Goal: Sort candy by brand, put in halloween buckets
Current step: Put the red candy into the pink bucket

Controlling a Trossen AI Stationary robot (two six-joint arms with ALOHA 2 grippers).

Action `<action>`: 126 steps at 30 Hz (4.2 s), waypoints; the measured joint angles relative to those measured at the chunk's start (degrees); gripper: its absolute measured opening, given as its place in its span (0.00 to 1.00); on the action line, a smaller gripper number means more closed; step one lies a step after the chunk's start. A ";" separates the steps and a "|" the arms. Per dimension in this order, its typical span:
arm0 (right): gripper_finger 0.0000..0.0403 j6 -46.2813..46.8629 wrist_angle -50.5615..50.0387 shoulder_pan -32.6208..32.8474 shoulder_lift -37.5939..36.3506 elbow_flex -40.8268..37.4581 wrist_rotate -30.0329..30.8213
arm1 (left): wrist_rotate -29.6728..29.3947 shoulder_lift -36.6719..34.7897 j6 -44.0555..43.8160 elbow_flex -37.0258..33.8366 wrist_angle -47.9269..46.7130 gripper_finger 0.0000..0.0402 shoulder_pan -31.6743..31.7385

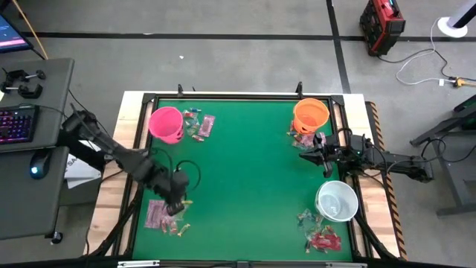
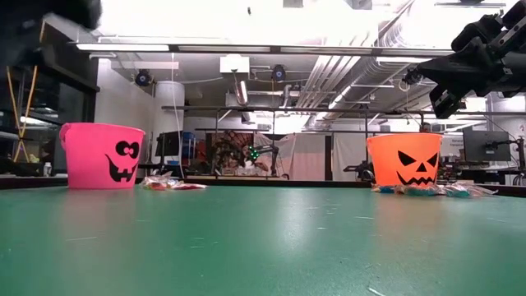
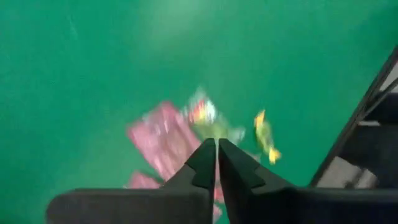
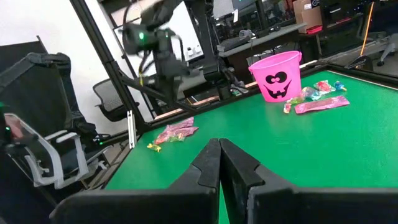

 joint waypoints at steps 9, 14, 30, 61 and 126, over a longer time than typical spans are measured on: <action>0.00 0.02 0.00 -0.02 0.00 0.02 0.00 | 5.23 -0.12 -15.76 -11.32 6.04 0.40 0.40; 0.00 0.02 0.01 -0.01 0.00 0.01 -0.02 | 3.81 0.22 -16.40 -12.48 9.37 0.57 1.20; 0.00 0.00 0.00 -0.01 0.00 0.02 -0.02 | 1.22 14.89 -21.44 -11.87 12.59 0.62 -0.69; 0.00 0.00 0.00 0.00 0.00 0.00 0.00 | -33.33 -17.63 15.95 7.24 0.83 0.00 27.67; 0.00 35.93 31.83 0.02 5.97 2.36 26.17 | -14.55 -14.17 28.66 3.26 56.92 0.43 43.83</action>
